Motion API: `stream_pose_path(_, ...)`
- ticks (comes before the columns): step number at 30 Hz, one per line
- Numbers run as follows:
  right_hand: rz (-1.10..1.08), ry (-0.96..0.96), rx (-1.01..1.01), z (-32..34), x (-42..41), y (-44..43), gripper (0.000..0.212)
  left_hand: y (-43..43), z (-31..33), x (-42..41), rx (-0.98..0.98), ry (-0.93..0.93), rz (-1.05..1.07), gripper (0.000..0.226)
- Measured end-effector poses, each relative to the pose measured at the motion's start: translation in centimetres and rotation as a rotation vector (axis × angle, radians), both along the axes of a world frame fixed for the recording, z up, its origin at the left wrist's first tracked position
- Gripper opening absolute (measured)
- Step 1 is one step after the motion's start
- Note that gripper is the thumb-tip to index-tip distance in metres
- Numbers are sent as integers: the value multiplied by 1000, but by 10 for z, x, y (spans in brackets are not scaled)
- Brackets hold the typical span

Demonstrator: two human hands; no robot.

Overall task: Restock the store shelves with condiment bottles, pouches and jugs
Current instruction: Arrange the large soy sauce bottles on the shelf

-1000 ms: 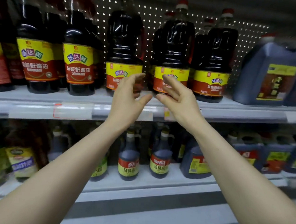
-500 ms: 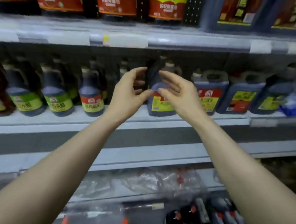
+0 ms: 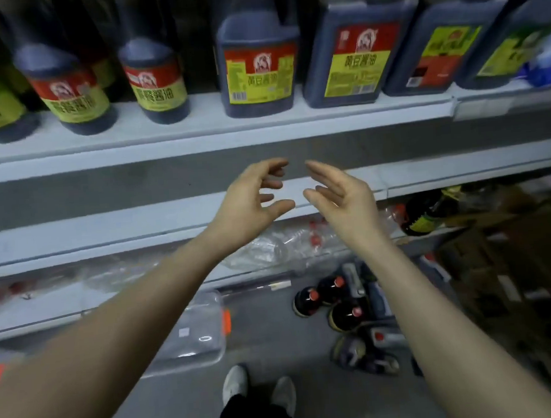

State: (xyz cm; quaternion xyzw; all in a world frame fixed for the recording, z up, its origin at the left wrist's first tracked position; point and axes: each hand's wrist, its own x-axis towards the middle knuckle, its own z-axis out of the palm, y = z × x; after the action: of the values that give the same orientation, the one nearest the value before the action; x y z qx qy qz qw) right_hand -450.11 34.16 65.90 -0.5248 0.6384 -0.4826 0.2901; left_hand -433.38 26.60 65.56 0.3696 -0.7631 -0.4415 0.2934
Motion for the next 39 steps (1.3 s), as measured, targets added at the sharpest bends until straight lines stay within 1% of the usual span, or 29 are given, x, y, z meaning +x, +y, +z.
stream_pose_path(5,-92,-35,94,-52,-9,27,45,11,-57,-17,130,-26,-75,61)
stream_pose_path(8,-142,-73,130,-87,-13,46,44,18,-95,-25,173,-75,-140,63)
stream_pose_path(12,-199,-75,176,-140,-20,66,43,26,-144,-34,244,-104,-195,63)
stream_pose_path(16,-239,-117,248,-199,-27,81,47,32,-204,-40,301,-135,-208,64)
stream_pose_path(21,-317,-246,362,-284,-36,98,48,36,-287,-49,342,-241,-254,69)
stream_pose_path(27,-385,-307,463,-382,-49,110,53,43,-384,-62,413,-340,-278,74)
stream_pose_path(32,-410,-341,527,-460,-56,114,60,49,-463,-69,402,-405,-320,74)
stream_pose_path(39,-402,-324,610,-571,-62,116,64,40,-578,-82,358,-496,-378,81)
